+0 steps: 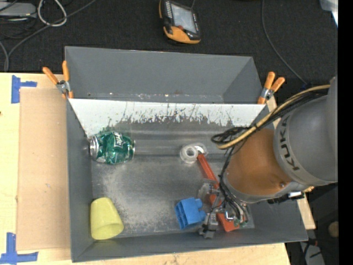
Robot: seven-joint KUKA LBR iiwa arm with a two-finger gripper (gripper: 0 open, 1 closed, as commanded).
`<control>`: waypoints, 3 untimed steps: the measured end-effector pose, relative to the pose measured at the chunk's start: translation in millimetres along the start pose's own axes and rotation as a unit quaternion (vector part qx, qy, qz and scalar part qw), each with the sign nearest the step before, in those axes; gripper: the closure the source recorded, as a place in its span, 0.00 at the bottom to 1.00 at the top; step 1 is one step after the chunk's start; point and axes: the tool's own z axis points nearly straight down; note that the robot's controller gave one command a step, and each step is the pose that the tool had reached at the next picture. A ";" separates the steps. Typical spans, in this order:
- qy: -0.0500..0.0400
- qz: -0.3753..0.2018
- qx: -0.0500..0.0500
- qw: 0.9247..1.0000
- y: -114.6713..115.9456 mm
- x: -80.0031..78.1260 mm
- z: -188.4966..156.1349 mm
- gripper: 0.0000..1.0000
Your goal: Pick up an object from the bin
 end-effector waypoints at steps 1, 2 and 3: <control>-0.003 -0.036 0.002 0.999 -25.3 -0.8 -59.0 0.00; 0.000 0.029 -0.001 1.000 52.7 11.6 -20.2 0.00; -0.009 -0.007 0.001 1.000 37.2 3.5 7.5 0.00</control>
Offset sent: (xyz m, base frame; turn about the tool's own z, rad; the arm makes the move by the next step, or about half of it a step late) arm -0.0027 0.0525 0.0215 0.0625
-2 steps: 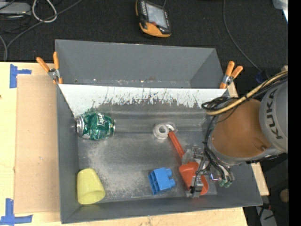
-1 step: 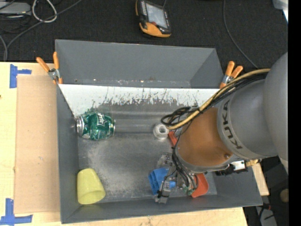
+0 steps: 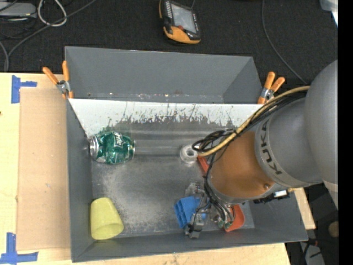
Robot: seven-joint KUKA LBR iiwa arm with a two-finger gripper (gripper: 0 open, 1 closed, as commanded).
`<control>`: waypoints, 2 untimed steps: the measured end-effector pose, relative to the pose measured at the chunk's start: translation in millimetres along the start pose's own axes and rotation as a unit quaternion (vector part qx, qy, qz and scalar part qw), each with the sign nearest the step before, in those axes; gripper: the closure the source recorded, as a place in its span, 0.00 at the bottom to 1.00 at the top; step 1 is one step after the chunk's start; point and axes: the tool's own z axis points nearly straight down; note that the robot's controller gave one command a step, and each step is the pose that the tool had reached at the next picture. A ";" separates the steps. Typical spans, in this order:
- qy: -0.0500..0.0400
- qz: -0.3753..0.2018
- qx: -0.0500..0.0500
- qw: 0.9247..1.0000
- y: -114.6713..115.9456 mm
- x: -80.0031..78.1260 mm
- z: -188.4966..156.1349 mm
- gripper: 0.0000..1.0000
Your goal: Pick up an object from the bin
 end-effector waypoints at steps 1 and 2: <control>0.006 0.097 -0.002 0.995 3.1 2.7 0.2 1.00; 0.006 0.097 -0.002 0.995 3.1 2.7 0.1 1.00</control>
Offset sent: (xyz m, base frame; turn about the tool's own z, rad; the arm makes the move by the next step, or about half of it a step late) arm 0.0000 0.0000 0.0000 0.0000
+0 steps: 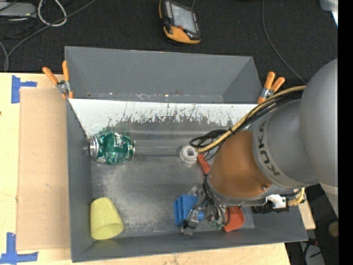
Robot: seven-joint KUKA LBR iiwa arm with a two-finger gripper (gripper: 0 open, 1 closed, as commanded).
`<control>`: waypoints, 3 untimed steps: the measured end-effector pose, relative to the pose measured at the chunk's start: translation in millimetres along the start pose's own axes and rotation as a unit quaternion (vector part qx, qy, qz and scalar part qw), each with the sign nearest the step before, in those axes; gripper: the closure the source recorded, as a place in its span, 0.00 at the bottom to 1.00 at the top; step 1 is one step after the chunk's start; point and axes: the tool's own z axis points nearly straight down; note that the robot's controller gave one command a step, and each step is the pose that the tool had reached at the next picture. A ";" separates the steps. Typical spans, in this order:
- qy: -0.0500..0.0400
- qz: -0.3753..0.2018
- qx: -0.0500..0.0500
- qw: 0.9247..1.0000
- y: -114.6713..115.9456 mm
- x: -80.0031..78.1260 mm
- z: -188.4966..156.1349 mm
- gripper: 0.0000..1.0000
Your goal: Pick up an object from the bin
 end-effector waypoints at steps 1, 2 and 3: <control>0.002 -0.001 0.000 1.000 -0.4 1.1 -13.9 1.00; 0.002 -0.002 0.000 1.000 -0.6 1.1 -19.9 1.00; 0.006 -0.003 0.002 1.000 -1.5 3.0 -36.7 1.00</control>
Offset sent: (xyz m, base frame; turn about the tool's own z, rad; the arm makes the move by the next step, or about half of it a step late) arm -0.0014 -0.0001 0.0234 -0.0013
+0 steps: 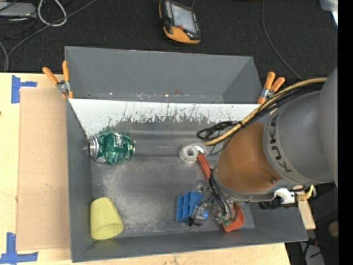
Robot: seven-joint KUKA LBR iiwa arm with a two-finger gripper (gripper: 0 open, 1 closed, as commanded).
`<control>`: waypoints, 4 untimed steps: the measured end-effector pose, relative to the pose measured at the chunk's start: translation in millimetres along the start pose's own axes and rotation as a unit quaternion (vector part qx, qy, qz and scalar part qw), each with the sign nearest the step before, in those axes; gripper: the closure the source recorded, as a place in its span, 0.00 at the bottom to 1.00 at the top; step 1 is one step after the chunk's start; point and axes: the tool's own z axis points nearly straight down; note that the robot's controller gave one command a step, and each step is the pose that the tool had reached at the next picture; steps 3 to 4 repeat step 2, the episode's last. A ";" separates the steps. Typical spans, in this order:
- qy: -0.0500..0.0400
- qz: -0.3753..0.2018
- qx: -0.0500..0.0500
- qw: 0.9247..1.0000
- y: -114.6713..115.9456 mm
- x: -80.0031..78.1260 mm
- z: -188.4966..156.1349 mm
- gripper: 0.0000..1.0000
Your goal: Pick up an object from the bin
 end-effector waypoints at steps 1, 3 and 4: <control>-0.001 -0.001 -0.001 1.000 0.4 -0.7 -27.5 1.00; -0.002 -0.002 -0.001 1.000 0.6 -1.1 -44.3 1.00; -0.002 -0.002 -0.001 1.000 0.6 -1.1 -44.3 1.00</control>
Offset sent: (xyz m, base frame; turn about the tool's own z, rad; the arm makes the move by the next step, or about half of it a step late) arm 0.0008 0.0000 0.0556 -0.0012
